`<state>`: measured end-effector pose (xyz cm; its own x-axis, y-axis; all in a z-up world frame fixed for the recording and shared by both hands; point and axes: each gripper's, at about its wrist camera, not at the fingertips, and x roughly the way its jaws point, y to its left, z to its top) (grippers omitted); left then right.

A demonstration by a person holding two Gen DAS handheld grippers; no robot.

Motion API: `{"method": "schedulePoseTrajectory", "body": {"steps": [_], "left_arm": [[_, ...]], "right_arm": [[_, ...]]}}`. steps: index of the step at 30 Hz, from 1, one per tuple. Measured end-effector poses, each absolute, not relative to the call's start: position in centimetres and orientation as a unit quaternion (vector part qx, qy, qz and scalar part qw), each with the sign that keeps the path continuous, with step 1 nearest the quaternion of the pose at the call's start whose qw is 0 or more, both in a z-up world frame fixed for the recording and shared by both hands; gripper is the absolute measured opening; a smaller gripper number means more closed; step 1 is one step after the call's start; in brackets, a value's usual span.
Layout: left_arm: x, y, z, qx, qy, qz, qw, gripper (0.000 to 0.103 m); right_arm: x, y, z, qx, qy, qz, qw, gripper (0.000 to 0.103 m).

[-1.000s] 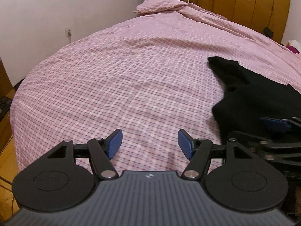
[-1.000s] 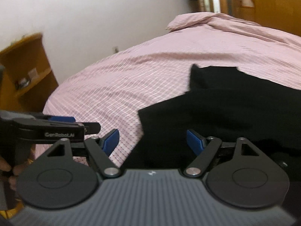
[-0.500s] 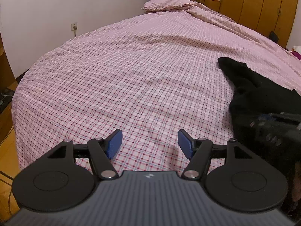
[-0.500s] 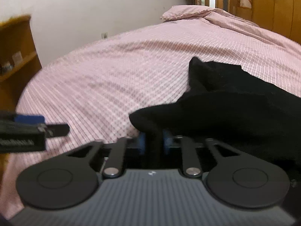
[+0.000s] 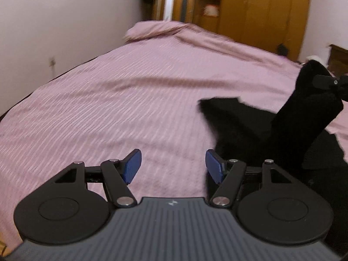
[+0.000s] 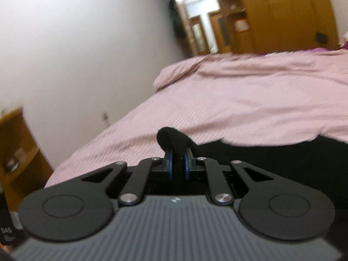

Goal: Fold small clothes
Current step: 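Fold the held side edge inward over the body and open the right gripper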

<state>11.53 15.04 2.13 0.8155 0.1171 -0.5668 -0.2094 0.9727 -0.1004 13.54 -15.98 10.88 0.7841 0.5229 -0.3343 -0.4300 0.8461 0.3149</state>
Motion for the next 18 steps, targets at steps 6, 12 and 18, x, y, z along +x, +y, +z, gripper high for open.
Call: {"method": "schedulePoseTrajectory", "body": {"steps": [6, 12, 18], "left_arm": [[14.6, 11.4, 2.8, -0.062, 0.261, 0.02, 0.963, 0.07], [17.0, 8.1, 2.2, -0.019, 0.25, -0.001, 0.968, 0.069], [19.9, 6.1, 1.0, 0.01, 0.248, -0.008, 0.969, 0.058]], "right_arm": [[14.4, -23.0, 11.1, 0.147, 0.181, 0.17, 0.957, 0.013], [15.1, -30.8, 8.5, 0.2, 0.172, 0.08, 0.961, 0.012], [16.3, -34.8, 3.1, 0.206, 0.203, 0.043, 0.956, 0.011]]}}
